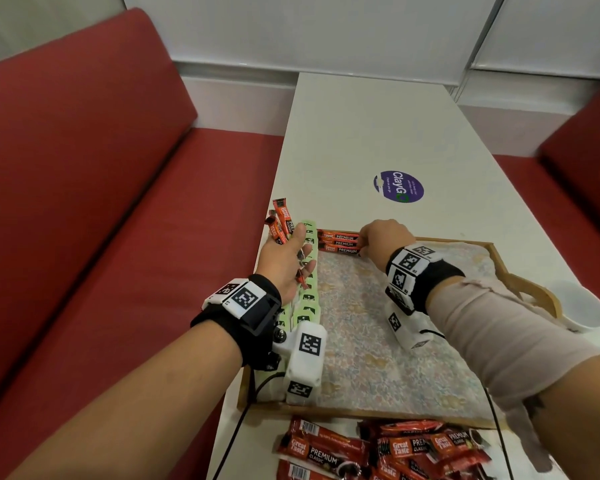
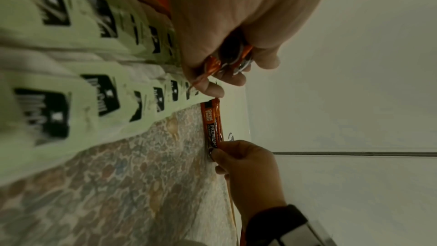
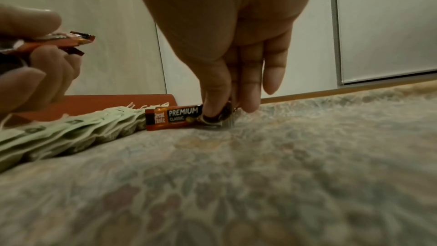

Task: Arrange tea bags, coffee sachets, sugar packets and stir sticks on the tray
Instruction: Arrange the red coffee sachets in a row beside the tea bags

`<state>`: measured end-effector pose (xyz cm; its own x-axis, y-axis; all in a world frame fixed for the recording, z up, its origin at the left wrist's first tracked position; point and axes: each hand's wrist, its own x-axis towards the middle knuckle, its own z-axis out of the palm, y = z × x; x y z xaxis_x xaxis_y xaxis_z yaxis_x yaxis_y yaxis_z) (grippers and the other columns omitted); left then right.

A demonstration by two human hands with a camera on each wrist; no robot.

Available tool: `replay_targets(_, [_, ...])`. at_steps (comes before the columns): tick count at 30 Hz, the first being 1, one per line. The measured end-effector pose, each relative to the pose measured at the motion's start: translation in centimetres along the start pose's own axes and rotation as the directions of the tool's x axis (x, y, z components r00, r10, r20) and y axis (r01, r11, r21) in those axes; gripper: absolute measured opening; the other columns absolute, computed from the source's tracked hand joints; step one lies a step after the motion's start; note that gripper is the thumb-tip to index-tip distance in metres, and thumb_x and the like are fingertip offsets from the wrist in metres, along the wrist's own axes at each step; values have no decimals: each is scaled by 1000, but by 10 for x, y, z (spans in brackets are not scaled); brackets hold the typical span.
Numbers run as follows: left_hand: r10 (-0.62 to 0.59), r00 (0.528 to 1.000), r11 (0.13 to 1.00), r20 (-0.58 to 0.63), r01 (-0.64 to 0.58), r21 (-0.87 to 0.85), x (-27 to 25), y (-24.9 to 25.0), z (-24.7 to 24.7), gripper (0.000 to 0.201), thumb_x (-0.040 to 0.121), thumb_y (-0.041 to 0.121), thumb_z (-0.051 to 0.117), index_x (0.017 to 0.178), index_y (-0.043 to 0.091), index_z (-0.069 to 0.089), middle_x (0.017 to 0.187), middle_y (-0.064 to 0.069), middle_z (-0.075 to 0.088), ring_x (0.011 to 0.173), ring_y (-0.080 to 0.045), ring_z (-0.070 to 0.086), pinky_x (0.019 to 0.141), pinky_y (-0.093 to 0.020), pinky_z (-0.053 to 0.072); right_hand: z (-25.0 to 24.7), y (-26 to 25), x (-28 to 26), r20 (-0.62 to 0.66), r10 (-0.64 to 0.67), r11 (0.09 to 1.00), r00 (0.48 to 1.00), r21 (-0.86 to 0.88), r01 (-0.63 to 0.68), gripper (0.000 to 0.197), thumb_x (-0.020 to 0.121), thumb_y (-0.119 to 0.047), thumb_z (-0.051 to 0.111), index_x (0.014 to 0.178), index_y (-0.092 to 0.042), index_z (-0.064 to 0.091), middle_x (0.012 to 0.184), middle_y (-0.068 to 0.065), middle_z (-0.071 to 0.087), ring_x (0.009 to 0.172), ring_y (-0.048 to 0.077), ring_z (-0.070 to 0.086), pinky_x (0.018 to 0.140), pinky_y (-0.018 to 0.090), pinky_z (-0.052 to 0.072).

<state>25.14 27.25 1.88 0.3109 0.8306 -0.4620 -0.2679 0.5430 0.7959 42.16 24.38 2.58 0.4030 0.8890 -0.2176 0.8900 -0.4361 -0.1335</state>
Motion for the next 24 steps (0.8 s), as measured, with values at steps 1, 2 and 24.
replay_targets(1, [-2,1000,1000,1,2,2,0,0,0,15,94,24,57,108,19,55,91,2,57,75,-7,55,67,-28,50,0,-1,1,-4,-6,1000,1000,-13,6,18,87,-16,61,104,-18,68,105,9,66,96,29,62,82,33,50])
replay_targets(2, [-4,1000,1000,2,4,2,0,0,-1,14,94,24,58,106,18,55,90,2,57,75,-7,55,67,-28,50,0,-1,2,-8,-11,1000,1000,-24,11,18,87,-17,62,105,-17,67,105,9,65,96,29,62,82,34,50])
replay_targets(24, [-64,998,997,5,65,-41,-1,2,1,19,99,27,48,91,12,56,75,-1,56,67,-10,58,61,-30,50,1,-9,0,-104,-47,998,993,29,51,33,81,-46,64,93,-19,49,99,2,49,81,22,53,69,31,40])
